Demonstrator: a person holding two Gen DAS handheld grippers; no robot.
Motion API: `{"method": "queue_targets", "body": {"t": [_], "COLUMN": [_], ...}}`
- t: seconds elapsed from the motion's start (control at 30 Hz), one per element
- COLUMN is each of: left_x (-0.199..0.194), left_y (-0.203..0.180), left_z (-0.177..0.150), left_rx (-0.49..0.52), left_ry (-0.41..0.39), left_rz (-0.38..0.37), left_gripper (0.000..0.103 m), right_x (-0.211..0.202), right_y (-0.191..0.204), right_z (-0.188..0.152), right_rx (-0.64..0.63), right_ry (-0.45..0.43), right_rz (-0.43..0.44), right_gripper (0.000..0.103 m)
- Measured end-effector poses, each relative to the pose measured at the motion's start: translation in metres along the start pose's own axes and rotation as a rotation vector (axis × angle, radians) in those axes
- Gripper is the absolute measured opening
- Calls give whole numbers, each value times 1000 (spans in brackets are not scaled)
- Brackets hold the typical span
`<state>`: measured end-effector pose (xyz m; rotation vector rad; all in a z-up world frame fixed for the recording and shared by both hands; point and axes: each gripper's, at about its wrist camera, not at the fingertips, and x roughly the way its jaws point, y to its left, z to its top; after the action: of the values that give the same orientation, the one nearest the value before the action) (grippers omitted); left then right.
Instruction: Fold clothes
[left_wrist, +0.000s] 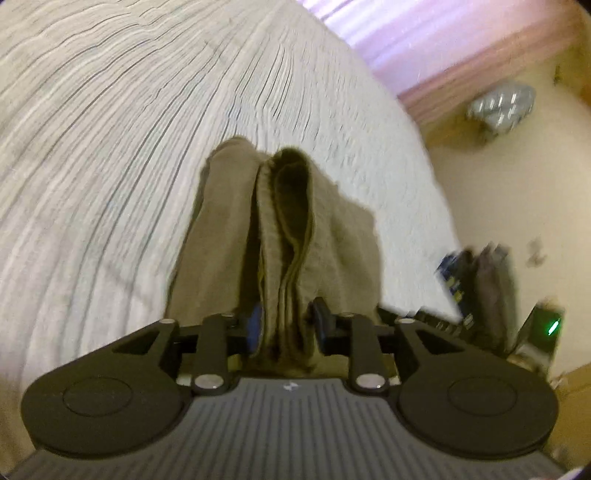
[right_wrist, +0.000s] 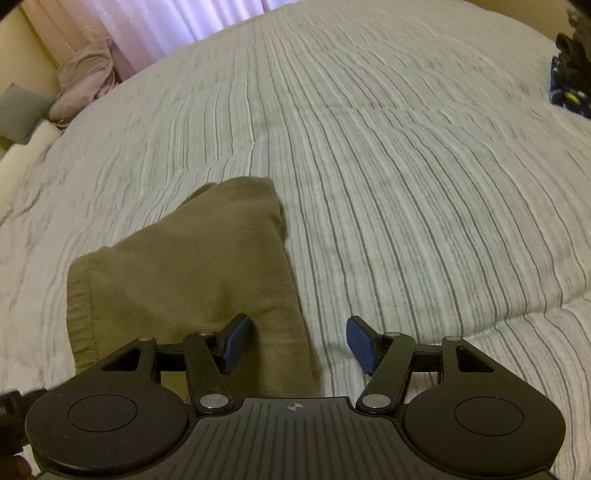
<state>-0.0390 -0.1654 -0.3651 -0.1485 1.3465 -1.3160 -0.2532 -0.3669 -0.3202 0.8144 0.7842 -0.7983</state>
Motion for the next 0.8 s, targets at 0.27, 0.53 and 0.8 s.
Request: {"method": "queue_targets", "body": {"t": [0.27,0.53,0.8], "left_x": [-15,-21,-10], "left_y": [-16,6,15], "left_z": [10,14,22], "left_rx": [123,71,110], "left_ry": [-49,-50,-34], "left_rz": [-34,11,-8], "left_gripper": [15,15,17], "right_x": [-7,5,8], "right_y": [12,52,40], "right_z": [-1,-18,-18], "right_rx": [10,-103,-66], "right_ry": [1,-21,-22], "right_rz": [61,77,85], "right_gripper": [62,62,62]}}
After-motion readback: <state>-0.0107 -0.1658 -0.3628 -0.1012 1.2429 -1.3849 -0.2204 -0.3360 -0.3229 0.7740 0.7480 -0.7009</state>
